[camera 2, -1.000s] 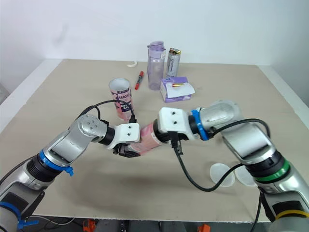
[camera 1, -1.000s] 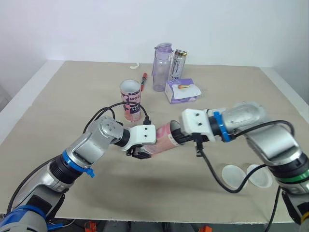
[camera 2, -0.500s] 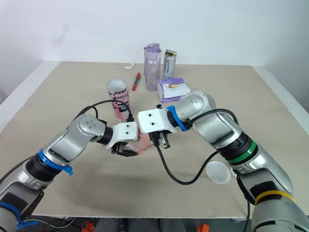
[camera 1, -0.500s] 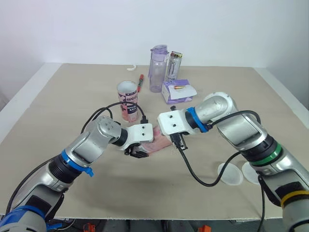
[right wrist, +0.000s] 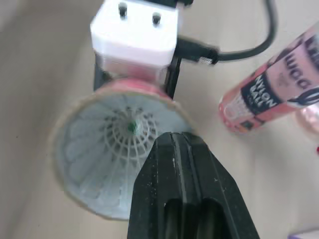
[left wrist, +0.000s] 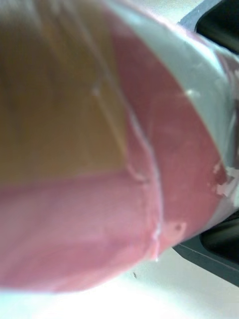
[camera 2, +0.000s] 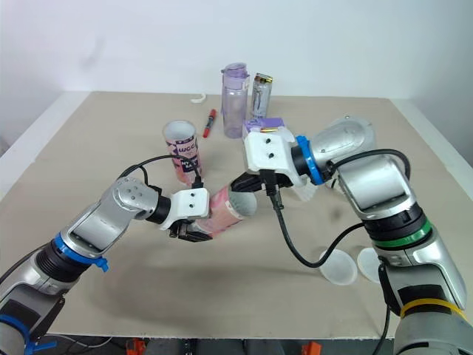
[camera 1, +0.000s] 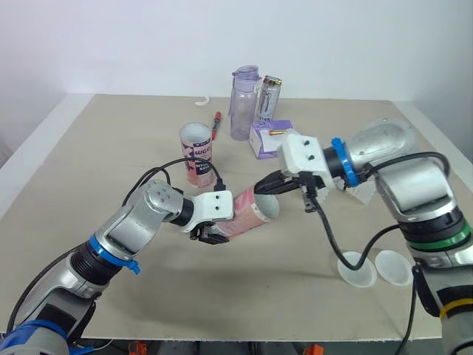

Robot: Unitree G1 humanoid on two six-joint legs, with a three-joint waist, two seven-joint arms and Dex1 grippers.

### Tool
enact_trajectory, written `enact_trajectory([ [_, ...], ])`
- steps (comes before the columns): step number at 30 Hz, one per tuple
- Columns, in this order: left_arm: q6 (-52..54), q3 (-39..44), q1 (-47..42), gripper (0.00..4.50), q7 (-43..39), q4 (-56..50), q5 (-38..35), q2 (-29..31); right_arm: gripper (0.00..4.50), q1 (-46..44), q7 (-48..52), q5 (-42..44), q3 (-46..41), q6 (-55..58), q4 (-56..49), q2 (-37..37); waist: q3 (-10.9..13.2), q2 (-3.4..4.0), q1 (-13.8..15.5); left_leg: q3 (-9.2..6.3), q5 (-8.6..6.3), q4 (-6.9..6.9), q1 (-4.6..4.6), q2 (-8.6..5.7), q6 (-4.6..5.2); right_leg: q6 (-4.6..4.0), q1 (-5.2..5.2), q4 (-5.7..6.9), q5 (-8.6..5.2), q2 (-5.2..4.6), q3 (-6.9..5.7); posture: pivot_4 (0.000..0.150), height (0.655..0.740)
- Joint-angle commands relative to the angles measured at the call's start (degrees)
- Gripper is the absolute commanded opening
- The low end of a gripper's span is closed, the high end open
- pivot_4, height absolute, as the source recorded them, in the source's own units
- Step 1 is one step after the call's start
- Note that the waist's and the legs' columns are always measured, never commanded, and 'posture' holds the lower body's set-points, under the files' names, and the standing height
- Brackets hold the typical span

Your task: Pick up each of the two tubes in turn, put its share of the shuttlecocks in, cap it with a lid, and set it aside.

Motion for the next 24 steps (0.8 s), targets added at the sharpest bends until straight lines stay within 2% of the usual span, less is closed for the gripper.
enact_trajectory([
  [1,-3.0,0.9,3.4,2.8,1.7,4.7,0.5,0.8,0.15,3.2,-0.2,5.9,-10.2,3.4,-2.0,-3.9,0.0,0.0,0.2,0.01,0.0,0.0,0.0,0.0,0.0,0.01,0.0,-0.01,-0.01,-0.01,0.0,0.15,0.74],
  [6,-13.8,9.7,8.6,2.8,4.3,7.1,-8.6,-8.0,0.15,16.4,-1.4,9.7,-21.3,4.7,-2.1,-7.9,0.0,0.03,0.5,0.0,0.01,0.08,0.03,0.03,0.02,0.24,0.1,-0.11,-0.03,-0.08,-0.11,0.15,0.74],
  [8,-18.5,11.4,10.5,2.8,4.5,8.5,-10.7,-11.0,0.15,23.4,-0.4,9.7,-24.0,3.0,-3.2,-9.6,0.1,0.01,0.6,0.03,0.02,0.15,-0.21,-0.03,0.03,0.42,0.02,-0.15,-0.08,-0.18,-0.13,0.15,0.74],
  [13,-27.9,12.5,12.9,2.8,3.4,12.7,-14.4,-17.2,0.15,33.8,-0.3,8.3,-27.5,-1.2,-2.2,-11.5,0.1,0.03,0.5,0.08,-0.05,0.15,-0.53,-0.21,0.01,0.56,-0.21,-0.16,0.07,-0.3,-0.07,0.15,0.74],
  [19,-35.4,10.7,13.5,2.8,1.2,19.3,-14.0,-21.1,0.15,41.7,0.3,2.8,-26.9,-9.5,2.3,-14.7,0.1,0.03,0.5,-0.01,-0.09,0.11,-0.5,-0.2,0.04,0.59,-0.16,-0.16,0.02,-0.19,-0.12,0.15,0.74],
  [24,-39.9,8.7,13.5,2.8,-0.4,24.9,-11.2,-21.4,0.15,45.1,0.0,0.5,-27.8,-13.9,6.2,-16.3,0.1,0.05,0.3,0.04,-0.09,0.18,-0.31,-0.19,0.03,0.71,-0.03,-0.16,-0.22,-0.17,-0.03,0.15,0.74],
])
